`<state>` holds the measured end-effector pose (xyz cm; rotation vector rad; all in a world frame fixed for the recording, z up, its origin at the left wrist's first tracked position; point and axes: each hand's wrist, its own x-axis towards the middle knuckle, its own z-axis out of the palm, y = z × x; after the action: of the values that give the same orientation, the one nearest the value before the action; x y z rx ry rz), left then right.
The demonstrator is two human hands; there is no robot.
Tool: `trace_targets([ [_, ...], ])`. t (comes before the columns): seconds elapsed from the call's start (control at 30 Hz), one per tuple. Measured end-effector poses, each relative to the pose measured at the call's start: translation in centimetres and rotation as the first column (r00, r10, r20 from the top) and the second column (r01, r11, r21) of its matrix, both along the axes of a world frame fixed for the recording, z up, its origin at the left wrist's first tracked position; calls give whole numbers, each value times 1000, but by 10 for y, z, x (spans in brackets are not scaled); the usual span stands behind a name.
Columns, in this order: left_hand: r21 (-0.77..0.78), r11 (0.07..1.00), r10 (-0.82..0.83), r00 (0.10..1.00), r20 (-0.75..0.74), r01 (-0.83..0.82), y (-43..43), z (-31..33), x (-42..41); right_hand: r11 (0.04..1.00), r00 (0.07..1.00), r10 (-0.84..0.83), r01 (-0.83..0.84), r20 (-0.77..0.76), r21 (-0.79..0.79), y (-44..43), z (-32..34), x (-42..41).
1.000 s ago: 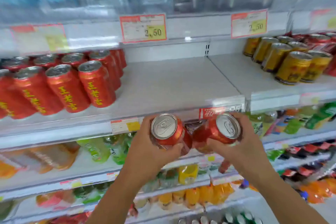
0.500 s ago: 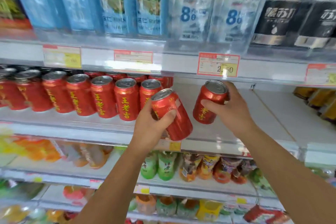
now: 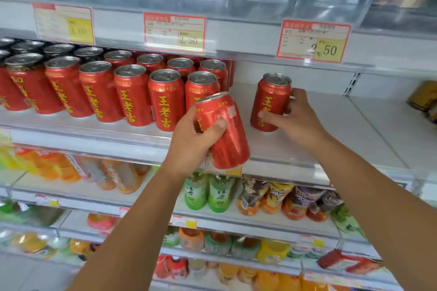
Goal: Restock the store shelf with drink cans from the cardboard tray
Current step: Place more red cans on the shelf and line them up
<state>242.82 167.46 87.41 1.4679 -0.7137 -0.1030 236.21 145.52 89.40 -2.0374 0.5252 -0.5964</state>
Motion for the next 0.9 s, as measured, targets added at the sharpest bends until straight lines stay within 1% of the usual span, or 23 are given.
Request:
trace_targets([
  [0.13, 210, 977, 6, 990, 144, -36, -5, -5, -4, 998, 1000, 3, -4, -12, -61, -12, 4, 26],
  [0.2, 274, 961, -4, 984, 176, -45, -7, -5, -5, 997, 1000, -4, 3, -14, -77, -17, 3, 42],
  [0.3, 286, 957, 3, 985, 174, -53, -8, -4, -2, 996, 1000, 11, -10, 3, -85, -27, -1, 64],
  [0.4, 292, 955, 8, 986, 167, -57, -10, -4, 0, 994, 999, 44, -45, -19, -97, -35, -1, 86],
  [0.5, 303, 952, 4, 988, 154, -51, -12, -3, 1, 992, 999, 9, -13, -34, -127, -42, -2, 106],
  [0.7, 282, 958, 3, 988, 151, -46, -13, -5, 3, 996, 999, 29, -32, -31, -86, -51, -9, 136],
  [0.8, 278, 960, -10, 991, 135, -28, -13, -6, 4, 996, 1000, 26, -26, -2, -87, -56, -13, 147],
  [0.9, 286, 958, -11, 992, 125, -26, -13, -6, 5, 995, 1000, 20, -21, -10, -98, -59, -15, 152],
])
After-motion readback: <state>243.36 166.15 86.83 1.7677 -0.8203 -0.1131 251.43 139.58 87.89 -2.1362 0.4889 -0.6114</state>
